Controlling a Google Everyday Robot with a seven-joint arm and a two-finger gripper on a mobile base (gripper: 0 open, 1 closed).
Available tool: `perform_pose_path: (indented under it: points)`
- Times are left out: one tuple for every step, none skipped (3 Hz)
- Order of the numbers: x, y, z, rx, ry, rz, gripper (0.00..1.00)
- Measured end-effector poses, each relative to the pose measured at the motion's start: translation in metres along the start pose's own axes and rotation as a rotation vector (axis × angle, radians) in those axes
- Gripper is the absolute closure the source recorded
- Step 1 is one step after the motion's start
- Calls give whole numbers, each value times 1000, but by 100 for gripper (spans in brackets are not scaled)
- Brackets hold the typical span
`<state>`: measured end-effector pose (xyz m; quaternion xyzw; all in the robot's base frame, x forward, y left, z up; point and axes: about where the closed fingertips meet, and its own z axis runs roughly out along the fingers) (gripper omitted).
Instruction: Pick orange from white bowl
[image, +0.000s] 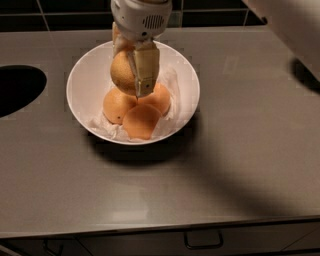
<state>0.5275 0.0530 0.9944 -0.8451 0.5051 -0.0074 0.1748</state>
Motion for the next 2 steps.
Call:
perform_pose_path:
  points:
    - [-11,1,-17,49,7,-19,100]
    - [-11,0,-18,52,6,-19,100]
